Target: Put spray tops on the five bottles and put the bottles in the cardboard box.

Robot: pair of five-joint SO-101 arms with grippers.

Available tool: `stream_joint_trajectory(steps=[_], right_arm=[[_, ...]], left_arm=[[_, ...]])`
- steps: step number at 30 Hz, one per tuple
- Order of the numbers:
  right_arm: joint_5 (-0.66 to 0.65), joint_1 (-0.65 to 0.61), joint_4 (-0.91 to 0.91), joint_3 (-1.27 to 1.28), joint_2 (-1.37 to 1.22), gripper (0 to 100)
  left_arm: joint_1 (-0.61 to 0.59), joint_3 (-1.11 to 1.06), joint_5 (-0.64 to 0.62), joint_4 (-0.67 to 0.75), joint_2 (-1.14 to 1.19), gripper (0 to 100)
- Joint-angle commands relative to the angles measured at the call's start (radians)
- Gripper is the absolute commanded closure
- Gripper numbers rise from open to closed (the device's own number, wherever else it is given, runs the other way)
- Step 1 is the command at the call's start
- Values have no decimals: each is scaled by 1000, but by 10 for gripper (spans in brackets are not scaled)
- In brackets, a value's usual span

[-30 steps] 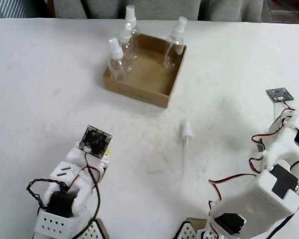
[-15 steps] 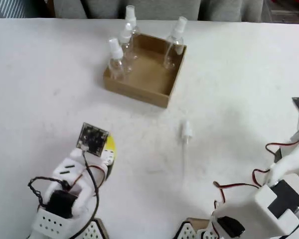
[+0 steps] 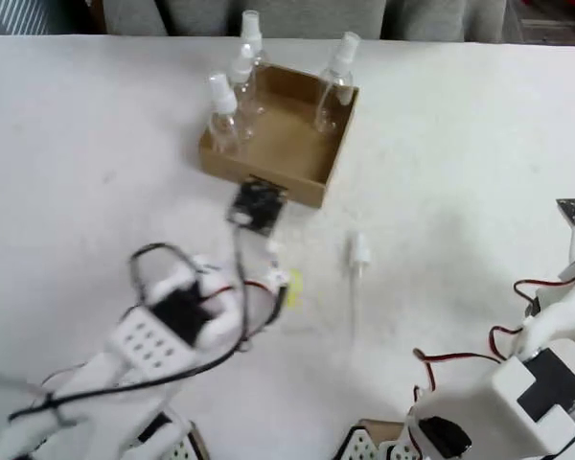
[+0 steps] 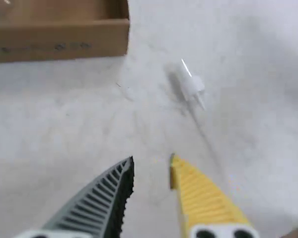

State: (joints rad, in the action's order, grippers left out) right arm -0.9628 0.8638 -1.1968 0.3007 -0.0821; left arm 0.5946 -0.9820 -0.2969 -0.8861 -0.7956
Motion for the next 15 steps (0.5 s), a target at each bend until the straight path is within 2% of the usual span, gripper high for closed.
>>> stream_joint_trajectory(steps=[1, 4, 10, 15], right_arm=[[-14, 22, 8, -5, 51, 982], [-14, 24, 15, -5, 51, 982], [-14, 22, 15, -3, 50, 982], [-14, 18, 15, 2, 50, 982]], left_arm=[[102, 127, -132, 95, 217, 740], [104, 203, -175, 160, 366, 762], [114, 445, -213, 163, 654, 832], [119, 634, -279, 163, 877, 793]])
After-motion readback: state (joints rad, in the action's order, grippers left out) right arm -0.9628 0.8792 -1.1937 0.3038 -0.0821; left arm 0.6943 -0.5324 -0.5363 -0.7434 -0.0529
